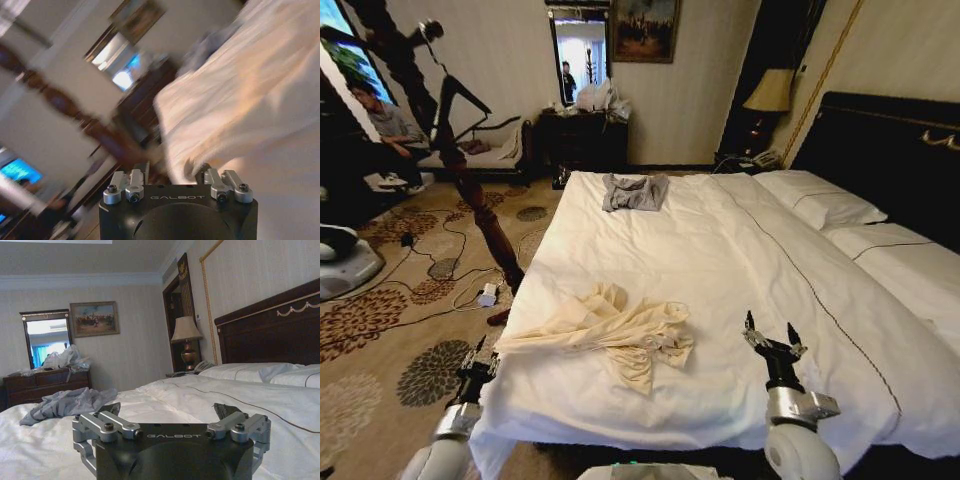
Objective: Pick up the clothes from the bed and hang them on the clothes hanger.
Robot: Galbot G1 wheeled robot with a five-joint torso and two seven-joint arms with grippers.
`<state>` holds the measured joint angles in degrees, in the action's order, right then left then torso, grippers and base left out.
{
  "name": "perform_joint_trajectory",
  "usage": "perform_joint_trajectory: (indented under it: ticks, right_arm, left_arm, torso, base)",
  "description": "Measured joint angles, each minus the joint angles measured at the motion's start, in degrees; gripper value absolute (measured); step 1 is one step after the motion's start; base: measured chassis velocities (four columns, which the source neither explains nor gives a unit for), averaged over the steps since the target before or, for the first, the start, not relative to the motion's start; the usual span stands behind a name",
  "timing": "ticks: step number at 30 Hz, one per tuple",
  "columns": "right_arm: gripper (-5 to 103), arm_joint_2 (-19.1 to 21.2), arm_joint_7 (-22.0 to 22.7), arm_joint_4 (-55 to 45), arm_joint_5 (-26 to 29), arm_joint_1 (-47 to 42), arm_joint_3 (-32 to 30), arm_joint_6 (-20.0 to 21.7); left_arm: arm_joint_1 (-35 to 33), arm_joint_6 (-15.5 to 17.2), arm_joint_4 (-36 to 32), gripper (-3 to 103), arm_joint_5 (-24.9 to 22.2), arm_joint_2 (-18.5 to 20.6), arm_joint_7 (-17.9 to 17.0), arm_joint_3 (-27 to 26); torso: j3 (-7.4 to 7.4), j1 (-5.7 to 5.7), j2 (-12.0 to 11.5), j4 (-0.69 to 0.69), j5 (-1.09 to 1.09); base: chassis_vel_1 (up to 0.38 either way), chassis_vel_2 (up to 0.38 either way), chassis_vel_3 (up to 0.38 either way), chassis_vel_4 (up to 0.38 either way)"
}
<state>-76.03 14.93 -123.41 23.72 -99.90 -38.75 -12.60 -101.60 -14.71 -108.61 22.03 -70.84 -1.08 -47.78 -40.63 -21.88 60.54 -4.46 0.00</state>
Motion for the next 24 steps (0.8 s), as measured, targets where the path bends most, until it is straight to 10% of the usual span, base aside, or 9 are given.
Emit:
perform_joint_trajectory:
  ticks: [11, 24]
  right_arm:
    - [100, 0.03, 0.04, 0.8, 0.01, 0.9, 0.3, 0.08]
    - [100, -0.06, 0.04, 2.69, -0.75, 1.73, 1.45, 0.39]
  left_arm:
    - [-7.58, -14.63, -2.59, 94, 11.54, -0.07, 11.14, 1.66]
    - [3.4, -10.49, 3.87, 100, 25.24, -9.94, 5.96, 6.87]
  torso:
    - [0.0, 0.0, 0.0, 0.01, 0.0]
    - [0.0, 0.0, 0.0, 0.01, 0.0]
  base:
    - [0.0, 0.0, 0.0, 0.0]
    - [0.0, 0.0, 0.0, 0.0]
